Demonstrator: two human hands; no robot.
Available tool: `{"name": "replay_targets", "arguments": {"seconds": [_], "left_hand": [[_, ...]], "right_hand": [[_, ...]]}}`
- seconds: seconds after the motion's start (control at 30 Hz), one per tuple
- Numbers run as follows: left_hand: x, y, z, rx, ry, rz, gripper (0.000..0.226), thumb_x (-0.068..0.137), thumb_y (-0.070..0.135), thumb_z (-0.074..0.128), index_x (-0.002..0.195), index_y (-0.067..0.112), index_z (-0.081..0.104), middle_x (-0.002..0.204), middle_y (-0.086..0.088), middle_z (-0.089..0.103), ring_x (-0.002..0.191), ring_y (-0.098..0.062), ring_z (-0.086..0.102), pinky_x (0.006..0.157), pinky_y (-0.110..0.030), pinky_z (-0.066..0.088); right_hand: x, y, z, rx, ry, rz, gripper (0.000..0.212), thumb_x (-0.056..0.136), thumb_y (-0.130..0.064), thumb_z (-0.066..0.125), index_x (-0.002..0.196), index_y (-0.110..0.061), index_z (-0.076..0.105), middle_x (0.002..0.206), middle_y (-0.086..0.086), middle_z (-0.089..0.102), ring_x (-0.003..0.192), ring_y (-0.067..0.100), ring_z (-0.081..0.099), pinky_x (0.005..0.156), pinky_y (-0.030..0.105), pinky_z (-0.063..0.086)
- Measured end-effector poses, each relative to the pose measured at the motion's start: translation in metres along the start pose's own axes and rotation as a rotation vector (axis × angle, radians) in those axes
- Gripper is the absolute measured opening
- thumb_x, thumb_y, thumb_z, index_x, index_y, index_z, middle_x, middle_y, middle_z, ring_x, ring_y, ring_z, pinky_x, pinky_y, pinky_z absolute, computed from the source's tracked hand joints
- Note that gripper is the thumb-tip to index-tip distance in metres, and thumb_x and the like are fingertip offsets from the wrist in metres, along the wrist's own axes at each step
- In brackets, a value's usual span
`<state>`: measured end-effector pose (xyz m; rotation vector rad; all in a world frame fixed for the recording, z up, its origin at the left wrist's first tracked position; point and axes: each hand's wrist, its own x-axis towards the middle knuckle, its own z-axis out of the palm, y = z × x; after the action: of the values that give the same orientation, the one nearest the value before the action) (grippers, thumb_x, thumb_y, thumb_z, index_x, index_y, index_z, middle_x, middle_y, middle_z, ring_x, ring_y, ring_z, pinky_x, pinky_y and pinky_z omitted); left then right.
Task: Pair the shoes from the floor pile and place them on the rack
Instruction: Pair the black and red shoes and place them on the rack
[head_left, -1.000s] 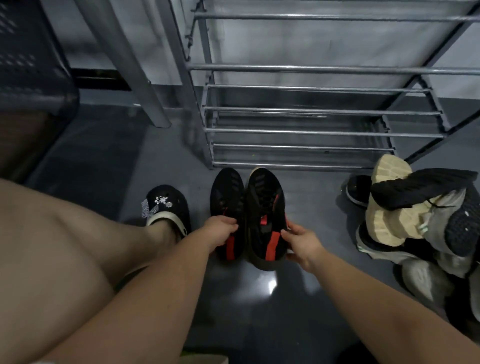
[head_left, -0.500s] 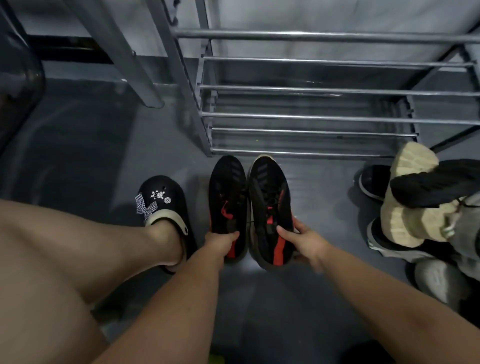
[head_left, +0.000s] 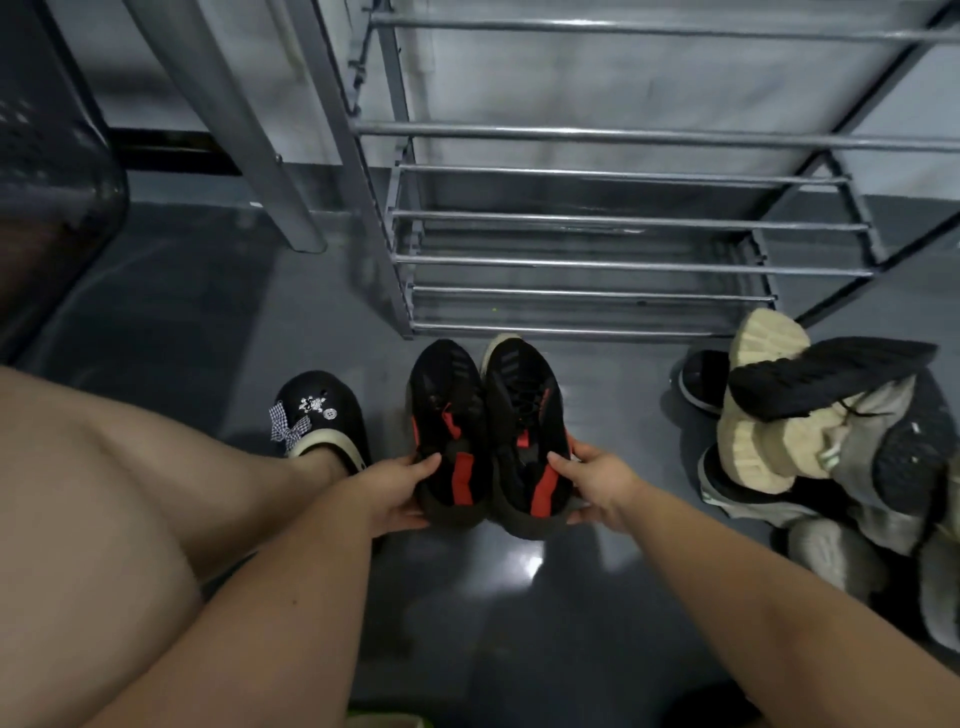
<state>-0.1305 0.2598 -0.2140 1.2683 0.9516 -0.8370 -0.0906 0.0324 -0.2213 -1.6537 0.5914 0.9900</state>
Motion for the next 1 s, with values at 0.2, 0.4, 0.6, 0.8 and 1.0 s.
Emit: {"name": "replay_targets", "arguments": {"seconds": [0.2,0.4,0.6,0.8,1.0], "left_hand": [[-0.033,0.009,0.013,-0.003,-0.075,-0.001,0.034,0.099,0.024,0.046,0.129,0.010,0.051,0.125,-0.015,0.059,0.114,-0.031,0.058,0.090,-0.043,0.050],[-0.058,0.025,0.035,0.040,-0.215,0.029,0.025,0.101,0.023,0.040,0.112,0.010,0.057,0.086,-0.011,0.072,0.081,-0.025,0.066,0.070,-0.040,0.053],[-0.089,0.049,0.050,0.211,-0.276,0.072,0.022,0.099,0.024,0.044,0.105,0.008,0.058,0.077,-0.011,0.072,0.074,-0.024,0.065,0.068,-0.037,0.056],[-0.130,0.070,0.067,0.347,-0.376,0.174,0.023,0.098,0.025,0.044,0.104,0.009,0.060,0.084,-0.009,0.073,0.070,-0.019,0.070,0.068,-0.033,0.057],[-0.180,0.091,0.073,0.435,-0.397,0.298,0.023,0.098,0.027,0.044,0.101,0.009,0.058,0.090,-0.010,0.065,0.057,-0.014,0.070,0.057,-0.026,0.059]], "right_hand": [[-0.034,-0.001,-0.017,0.077,0.033,0.014,0.032,0.099,-0.021,0.048,0.130,-0.023,0.053,0.100,0.002,0.063,0.083,0.018,0.060,0.066,0.041,0.054],[-0.086,-0.005,-0.045,0.153,0.082,-0.040,0.026,0.099,-0.021,0.047,0.124,-0.021,0.055,0.097,0.003,0.065,0.085,0.020,0.061,0.061,0.036,0.051],[-0.139,-0.014,-0.066,0.191,0.145,-0.115,0.027,0.099,-0.022,0.048,0.125,-0.024,0.057,0.098,0.004,0.067,0.081,0.020,0.062,0.060,0.033,0.051],[-0.197,-0.027,-0.083,0.240,0.199,-0.172,0.024,0.100,-0.021,0.047,0.121,-0.026,0.056,0.098,0.004,0.065,0.081,0.021,0.062,0.054,0.029,0.051],[-0.238,-0.045,-0.094,0.233,0.218,-0.286,0.018,0.097,-0.021,0.050,0.113,-0.019,0.060,0.092,0.004,0.066,0.082,0.022,0.060,0.076,0.041,0.050]]}}
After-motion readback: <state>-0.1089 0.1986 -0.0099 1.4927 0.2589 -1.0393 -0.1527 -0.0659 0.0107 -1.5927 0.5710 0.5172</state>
